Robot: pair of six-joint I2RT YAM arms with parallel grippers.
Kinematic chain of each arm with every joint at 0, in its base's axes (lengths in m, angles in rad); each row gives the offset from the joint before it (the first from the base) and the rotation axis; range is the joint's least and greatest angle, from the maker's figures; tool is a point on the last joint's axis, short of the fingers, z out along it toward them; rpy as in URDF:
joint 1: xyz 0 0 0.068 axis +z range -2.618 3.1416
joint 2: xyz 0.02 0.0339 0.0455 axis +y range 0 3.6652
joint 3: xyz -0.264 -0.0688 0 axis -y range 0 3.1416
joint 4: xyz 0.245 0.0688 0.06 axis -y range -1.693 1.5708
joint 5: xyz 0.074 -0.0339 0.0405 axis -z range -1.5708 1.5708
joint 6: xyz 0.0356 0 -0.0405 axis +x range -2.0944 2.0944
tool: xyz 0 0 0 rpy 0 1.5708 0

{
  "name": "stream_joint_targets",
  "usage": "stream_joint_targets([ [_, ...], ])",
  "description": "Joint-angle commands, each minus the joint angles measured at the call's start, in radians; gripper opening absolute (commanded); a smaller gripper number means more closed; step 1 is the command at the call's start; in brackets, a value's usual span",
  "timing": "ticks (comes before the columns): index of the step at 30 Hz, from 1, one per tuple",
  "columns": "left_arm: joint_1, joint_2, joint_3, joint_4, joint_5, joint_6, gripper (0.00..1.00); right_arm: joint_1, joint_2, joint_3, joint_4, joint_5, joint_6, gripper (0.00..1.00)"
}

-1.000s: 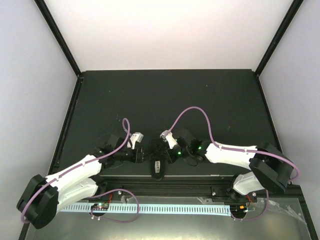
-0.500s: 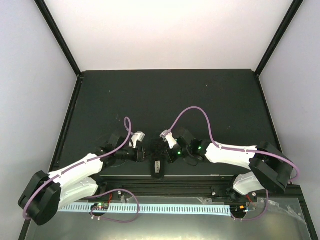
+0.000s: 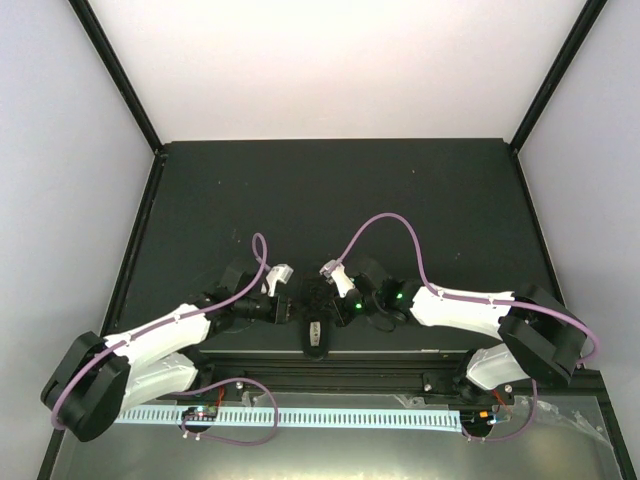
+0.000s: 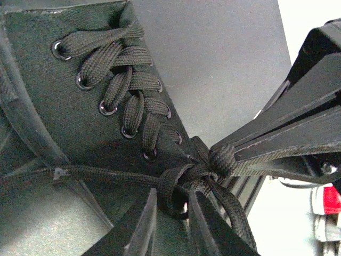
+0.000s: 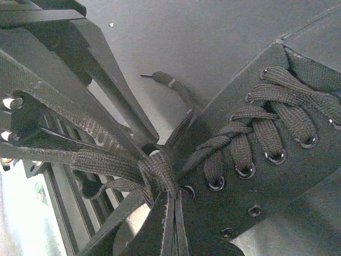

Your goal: Tie the shoes

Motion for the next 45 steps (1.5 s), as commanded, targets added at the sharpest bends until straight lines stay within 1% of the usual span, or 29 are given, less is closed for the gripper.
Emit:
stream_joint_targets([
  [1, 0.007, 0.013, 0.013, 0.053, 0.033, -0.014, 0.14, 0.004, -0.005, 0.012, 0.012, 0.000, 0.001, 0.02],
  [4, 0.007, 0.004, 0.012, 0.062, 0.014, -0.016, 0.03, 0.005, -0.010, 0.014, 0.007, 0.000, -0.004, 0.02],
  [5, 0.007, -0.003, 0.012, 0.059, 0.000, -0.014, 0.02, 0.005, -0.012, 0.017, 0.003, 0.000, -0.007, 0.02],
  [13, 0.008, -0.082, 0.015, 0.004, -0.126, 0.010, 0.02, 0.005, 0.001, 0.074, -0.033, 0.022, -0.032, 0.02],
  [18, 0.010, -0.104, 0.015, -0.014, -0.143, 0.031, 0.02, 0.004, 0.037, 0.113, -0.040, 0.022, -0.049, 0.02],
  [24, 0.010, -0.096, 0.015, -0.007, -0.135, 0.051, 0.02, 0.009, 0.070, 0.142, -0.045, -0.004, -0.064, 0.02],
  [29, 0.012, -0.102, -0.002, 0.015, -0.129, 0.071, 0.02, 0.042, 0.085, 0.144, -0.041, -0.049, -0.089, 0.02],
  [33, 0.011, -0.116, -0.037, 0.081, -0.062, 0.081, 0.02, 0.058, 0.116, 0.139, -0.023, -0.032, -0.077, 0.02],
  [36, 0.012, -0.131, -0.050, 0.091, -0.033, 0.091, 0.01, 0.058, 0.140, 0.141, -0.008, -0.019, -0.067, 0.02],
  [41, 0.012, -0.172, -0.064, 0.101, -0.041, 0.093, 0.02, 0.058, 0.163, 0.145, -0.017, -0.013, -0.052, 0.02],
  [45, 0.013, -0.197, -0.076, 0.124, -0.042, 0.099, 0.02, 0.058, 0.145, 0.112, -0.023, 0.035, -0.015, 0.02],
])
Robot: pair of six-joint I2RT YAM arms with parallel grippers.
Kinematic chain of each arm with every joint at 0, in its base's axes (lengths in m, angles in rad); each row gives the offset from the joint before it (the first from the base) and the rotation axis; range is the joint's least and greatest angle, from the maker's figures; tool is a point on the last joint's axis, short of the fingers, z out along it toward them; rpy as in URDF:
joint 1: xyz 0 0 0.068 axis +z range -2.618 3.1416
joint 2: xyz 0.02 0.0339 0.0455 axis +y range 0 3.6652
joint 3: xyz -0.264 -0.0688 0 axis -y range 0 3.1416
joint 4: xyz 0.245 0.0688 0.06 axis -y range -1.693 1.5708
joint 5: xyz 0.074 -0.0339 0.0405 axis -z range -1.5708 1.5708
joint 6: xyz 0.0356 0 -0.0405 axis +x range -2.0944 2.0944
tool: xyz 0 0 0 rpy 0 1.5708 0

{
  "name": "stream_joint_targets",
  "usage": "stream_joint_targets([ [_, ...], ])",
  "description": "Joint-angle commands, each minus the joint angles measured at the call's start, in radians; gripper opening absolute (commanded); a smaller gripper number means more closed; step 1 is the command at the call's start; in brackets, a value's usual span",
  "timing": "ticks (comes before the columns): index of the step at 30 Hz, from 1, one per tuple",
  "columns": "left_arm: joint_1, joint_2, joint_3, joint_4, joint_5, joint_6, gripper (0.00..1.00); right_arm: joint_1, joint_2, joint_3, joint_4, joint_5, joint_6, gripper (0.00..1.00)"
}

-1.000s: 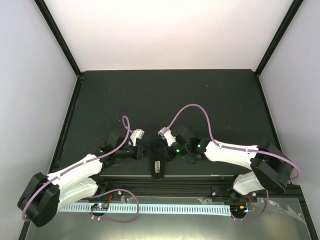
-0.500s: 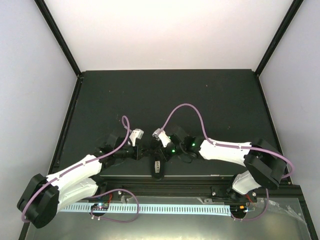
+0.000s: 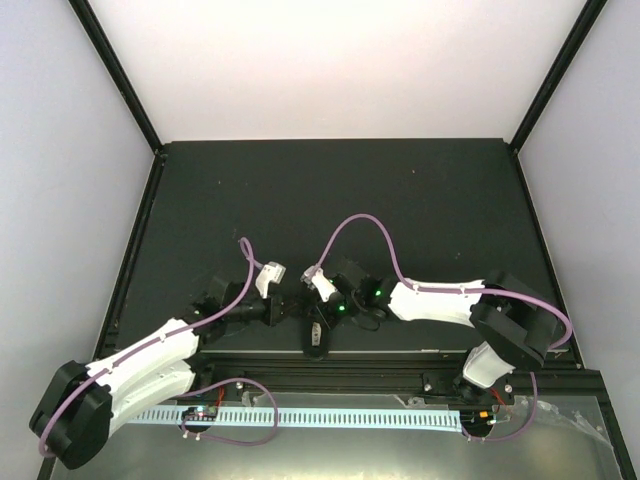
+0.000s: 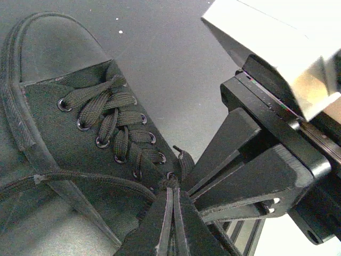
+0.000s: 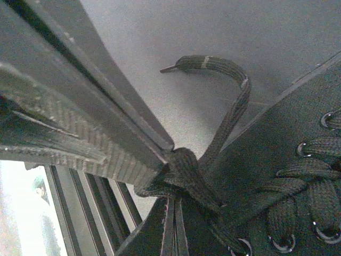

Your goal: Tie the shoes

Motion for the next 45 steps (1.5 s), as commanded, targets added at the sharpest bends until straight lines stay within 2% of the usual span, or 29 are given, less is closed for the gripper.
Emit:
stream_joint_targets([
  [1, 0.007, -0.028, -0.009, 0.062, 0.024, 0.028, 0.01, 0.001, -0.018, -0.020, 0.015, 0.068, 0.046, 0.02],
  [9, 0.007, -0.027, -0.031, 0.047, 0.037, 0.048, 0.01, 0.000, -0.049, -0.051, 0.074, 0.108, 0.143, 0.02],
  [20, 0.007, -0.048, -0.038, 0.025, 0.029, 0.062, 0.01, 0.001, -0.042, -0.047, 0.091, 0.124, 0.175, 0.02],
  [29, 0.006, -0.037, -0.031, -0.053, -0.098, 0.065, 0.02, 0.001, -0.077, -0.068, 0.114, 0.137, 0.201, 0.02],
  [45, 0.007, -0.022, -0.024, 0.032, -0.029, 0.047, 0.02, 0.002, 0.012, -0.039, 0.119, 0.066, 0.168, 0.01],
])
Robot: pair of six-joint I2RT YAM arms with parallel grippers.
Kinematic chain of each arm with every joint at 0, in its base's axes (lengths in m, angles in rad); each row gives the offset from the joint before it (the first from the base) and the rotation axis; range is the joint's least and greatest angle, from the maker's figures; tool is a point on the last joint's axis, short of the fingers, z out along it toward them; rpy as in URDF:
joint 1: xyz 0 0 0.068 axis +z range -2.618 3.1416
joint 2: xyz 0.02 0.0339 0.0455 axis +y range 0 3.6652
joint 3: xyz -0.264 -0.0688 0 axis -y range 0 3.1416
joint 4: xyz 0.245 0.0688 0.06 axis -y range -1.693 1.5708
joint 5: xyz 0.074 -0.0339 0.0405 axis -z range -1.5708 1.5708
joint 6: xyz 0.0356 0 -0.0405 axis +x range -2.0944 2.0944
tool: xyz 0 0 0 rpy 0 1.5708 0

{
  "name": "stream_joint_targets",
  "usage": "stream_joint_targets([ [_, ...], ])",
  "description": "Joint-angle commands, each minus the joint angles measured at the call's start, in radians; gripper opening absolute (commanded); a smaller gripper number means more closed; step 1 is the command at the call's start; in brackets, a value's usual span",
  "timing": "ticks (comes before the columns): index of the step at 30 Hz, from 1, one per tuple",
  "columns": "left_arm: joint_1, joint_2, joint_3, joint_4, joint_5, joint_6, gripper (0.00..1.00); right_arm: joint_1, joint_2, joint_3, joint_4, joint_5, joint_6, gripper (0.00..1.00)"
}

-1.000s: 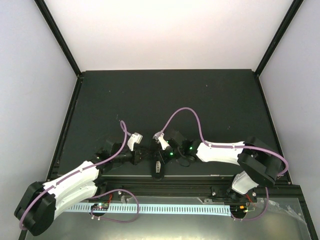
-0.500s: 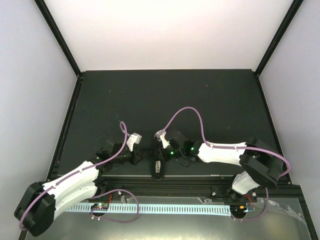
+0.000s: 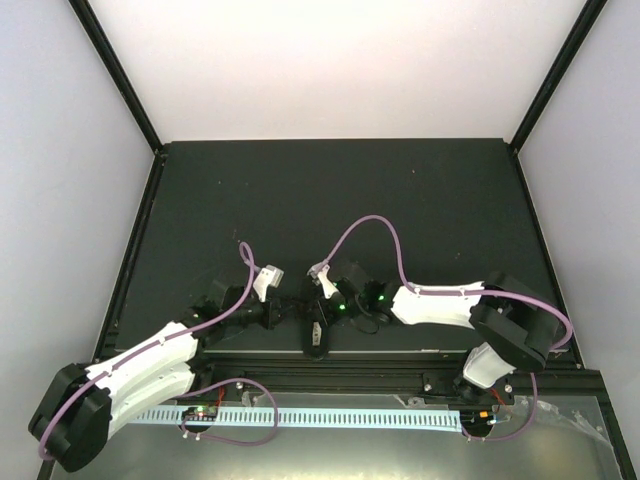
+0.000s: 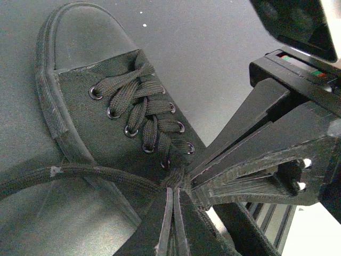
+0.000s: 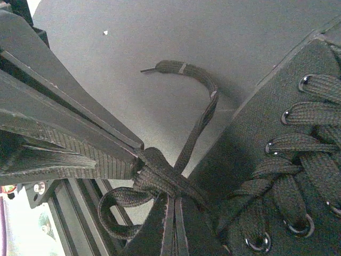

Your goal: Tie the shoes

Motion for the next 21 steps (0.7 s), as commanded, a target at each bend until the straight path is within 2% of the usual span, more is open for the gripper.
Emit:
stream_joint_targets([
  [1, 0.007, 0.014, 0.010, 0.063, 0.038, -0.003, 0.02, -0.002, 0.035, 0.023, 0.003, -0.010, -0.025, 0.02],
  [9, 0.005, 0.014, -0.019, 0.132, 0.139, 0.005, 0.01, -0.002, 0.046, 0.032, -0.003, 0.029, -0.005, 0.02],
  [16, 0.003, 0.033, -0.020, 0.113, 0.195, 0.033, 0.02, -0.003, 0.033, 0.023, 0.018, 0.052, 0.013, 0.02],
  [21, 0.004, 0.009, 0.008, 0.033, 0.118, 0.043, 0.14, -0.003, 0.016, 0.010, 0.021, 0.063, 0.014, 0.02],
])
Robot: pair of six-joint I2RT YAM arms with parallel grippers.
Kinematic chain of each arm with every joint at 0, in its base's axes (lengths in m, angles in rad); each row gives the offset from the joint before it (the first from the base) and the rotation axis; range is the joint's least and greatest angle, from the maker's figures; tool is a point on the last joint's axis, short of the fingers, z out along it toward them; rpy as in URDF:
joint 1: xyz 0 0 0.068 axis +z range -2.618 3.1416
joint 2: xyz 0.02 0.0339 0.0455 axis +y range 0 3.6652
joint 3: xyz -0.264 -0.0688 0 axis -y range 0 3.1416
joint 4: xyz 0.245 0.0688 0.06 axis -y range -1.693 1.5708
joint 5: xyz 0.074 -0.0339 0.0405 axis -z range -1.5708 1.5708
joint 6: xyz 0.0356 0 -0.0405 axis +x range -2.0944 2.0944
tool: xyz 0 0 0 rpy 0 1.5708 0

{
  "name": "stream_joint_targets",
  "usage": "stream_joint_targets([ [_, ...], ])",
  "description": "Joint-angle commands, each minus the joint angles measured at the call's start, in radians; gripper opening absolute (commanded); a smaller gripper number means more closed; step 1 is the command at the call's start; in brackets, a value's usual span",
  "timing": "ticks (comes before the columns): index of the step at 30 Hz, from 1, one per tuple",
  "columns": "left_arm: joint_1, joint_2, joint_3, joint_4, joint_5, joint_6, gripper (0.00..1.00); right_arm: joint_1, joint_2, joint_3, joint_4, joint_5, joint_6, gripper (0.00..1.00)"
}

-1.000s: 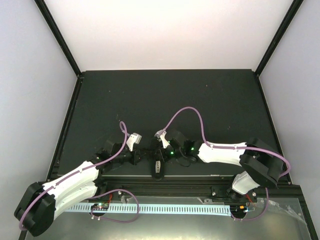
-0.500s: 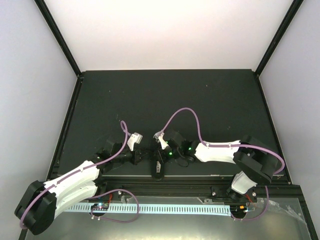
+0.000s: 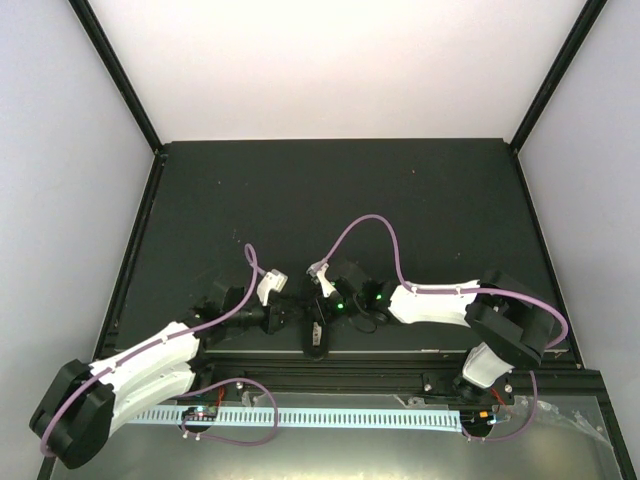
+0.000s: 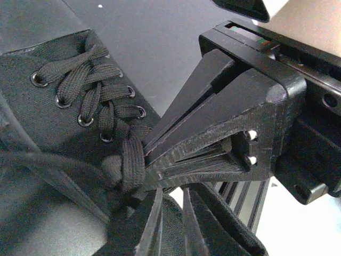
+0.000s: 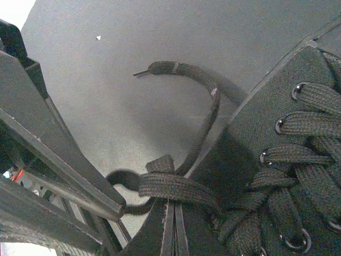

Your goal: Tie the shoes

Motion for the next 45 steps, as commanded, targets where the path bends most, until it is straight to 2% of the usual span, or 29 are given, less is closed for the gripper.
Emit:
stream_joint_targets([
  [1, 0.007, -0.034, 0.036, -0.056, -0.046, 0.023, 0.17, -0.003, -0.017, -0.009, 0.013, 0.050, 0.006, 0.02],
  [8, 0.051, -0.138, 0.056, -0.131, -0.193, -0.005, 0.38, -0.003, -0.020, -0.019, 0.015, 0.049, 0.006, 0.02],
  [10, 0.069, -0.138, 0.048, -0.119, -0.203, -0.016, 0.40, -0.003, -0.021, -0.018, 0.016, 0.049, 0.006, 0.02],
  [16, 0.106, -0.022, 0.060, -0.090, -0.172, -0.010, 0.39, -0.003, -0.026, -0.018, 0.017, 0.049, 0.006, 0.02],
  [25, 0.120, 0.166, 0.104, -0.028, 0.000, 0.080, 0.35, -0.003, -0.030, -0.017, 0.016, 0.046, 0.005, 0.02],
  [45, 0.120, 0.190, 0.064, 0.086, 0.086, 0.074, 0.36, -0.003, -0.015, 0.001, 0.003, 0.039, -0.003, 0.02],
])
